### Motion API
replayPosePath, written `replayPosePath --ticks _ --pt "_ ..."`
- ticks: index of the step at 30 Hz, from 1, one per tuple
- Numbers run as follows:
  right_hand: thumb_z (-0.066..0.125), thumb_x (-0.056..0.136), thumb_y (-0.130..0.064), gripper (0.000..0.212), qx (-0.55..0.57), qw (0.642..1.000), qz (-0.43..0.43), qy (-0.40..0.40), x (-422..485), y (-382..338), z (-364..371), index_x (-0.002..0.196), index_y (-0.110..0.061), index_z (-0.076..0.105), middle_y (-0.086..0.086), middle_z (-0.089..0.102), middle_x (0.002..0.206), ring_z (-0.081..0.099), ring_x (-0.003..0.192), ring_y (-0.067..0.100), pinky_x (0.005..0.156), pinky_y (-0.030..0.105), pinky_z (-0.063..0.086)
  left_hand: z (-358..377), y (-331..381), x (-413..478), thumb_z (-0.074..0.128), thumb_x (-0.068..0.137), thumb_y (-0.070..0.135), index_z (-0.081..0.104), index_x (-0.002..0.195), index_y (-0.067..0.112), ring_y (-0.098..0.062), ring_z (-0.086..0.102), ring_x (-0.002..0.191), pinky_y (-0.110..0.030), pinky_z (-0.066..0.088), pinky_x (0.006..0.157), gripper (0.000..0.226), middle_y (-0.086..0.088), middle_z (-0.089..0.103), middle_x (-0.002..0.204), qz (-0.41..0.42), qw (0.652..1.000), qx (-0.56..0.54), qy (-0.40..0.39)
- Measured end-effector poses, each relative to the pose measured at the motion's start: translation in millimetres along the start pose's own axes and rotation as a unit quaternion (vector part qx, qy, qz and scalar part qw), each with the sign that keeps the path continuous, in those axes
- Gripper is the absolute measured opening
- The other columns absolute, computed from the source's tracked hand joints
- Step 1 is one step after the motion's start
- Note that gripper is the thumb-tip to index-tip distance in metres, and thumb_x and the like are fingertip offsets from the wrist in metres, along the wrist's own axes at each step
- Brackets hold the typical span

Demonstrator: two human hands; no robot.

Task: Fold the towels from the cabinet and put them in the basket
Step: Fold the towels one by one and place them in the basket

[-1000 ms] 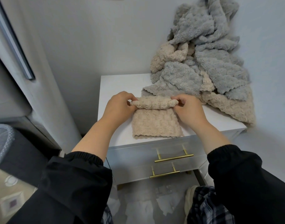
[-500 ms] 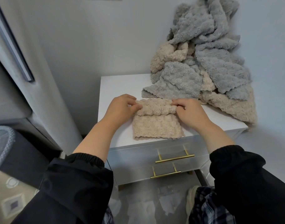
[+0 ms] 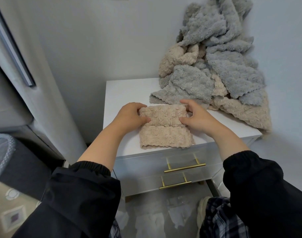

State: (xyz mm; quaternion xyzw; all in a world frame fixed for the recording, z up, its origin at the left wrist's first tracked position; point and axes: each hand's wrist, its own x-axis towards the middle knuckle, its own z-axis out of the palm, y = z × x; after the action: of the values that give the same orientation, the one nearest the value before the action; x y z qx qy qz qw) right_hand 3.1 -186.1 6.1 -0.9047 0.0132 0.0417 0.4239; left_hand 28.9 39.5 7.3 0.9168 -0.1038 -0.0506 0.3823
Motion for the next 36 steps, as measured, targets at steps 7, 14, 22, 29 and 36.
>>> replayPosePath --ticks 7,14,22,29,36 --pt "0.069 0.076 0.005 0.041 0.056 0.997 -0.001 0.043 4 -2 0 0.108 -0.02 0.065 0.003 0.069 0.098 0.064 0.093 0.021 0.087 0.035 0.05 -5 -2 0 0.075 0.079 0.022 0.058 0.098 0.014 -0.02 0.056 0.086 -0.032 0.046 0.075 0.026 -0.005 0.062 0.098 0.003 0.999 -0.025 -0.022" --pt "0.07 0.075 0.008 0.036 0.08 0.99 -0.036 0.107 1 -8 3 0.083 -0.026 0.061 -0.01 0.062 0.077 0.056 0.069 0.002 0.064 0.019 0.043 -6 -2 0 0.079 0.074 0.012 0.055 0.105 0.026 -0.013 0.051 0.076 -0.022 0.044 0.067 0.041 -0.002 0.058 0.091 0.018 0.995 -0.094 0.008" --pt "0.062 0.078 0.007 0.033 0.001 0.975 -0.109 0.192 2 -5 10 0.086 -0.025 0.058 -0.006 0.06 0.089 0.054 0.082 0.012 0.064 0.019 0.037 7 5 -1 0.073 0.074 0.003 0.059 0.089 0.022 -0.006 0.048 0.065 -0.03 0.046 0.067 0.029 0.014 0.056 0.078 0.072 0.987 -0.07 0.122" --pt "0.056 0.072 0.017 0.045 -0.079 0.973 -0.141 0.164 -2 -2 9 0.103 -0.015 0.064 -0.006 0.053 0.102 0.051 0.1 0.016 0.083 0.029 0.041 4 0 -2 0.068 0.074 0.0 0.056 0.085 0.021 -0.008 0.048 0.071 -0.024 0.04 0.064 0.026 0.011 0.056 0.078 0.087 0.993 -0.038 0.07" --pt "0.06 0.073 0.014 0.042 -0.129 0.977 -0.144 0.087 -4 -2 -2 0.105 -0.013 0.066 -0.006 0.055 0.101 0.051 0.098 0.014 0.081 0.022 0.036 -6 -3 -5 0.07 0.071 -0.002 0.057 0.084 0.02 -0.006 0.049 0.069 -0.03 0.045 0.072 0.029 0.007 0.058 0.083 0.093 0.995 -0.039 -0.011"
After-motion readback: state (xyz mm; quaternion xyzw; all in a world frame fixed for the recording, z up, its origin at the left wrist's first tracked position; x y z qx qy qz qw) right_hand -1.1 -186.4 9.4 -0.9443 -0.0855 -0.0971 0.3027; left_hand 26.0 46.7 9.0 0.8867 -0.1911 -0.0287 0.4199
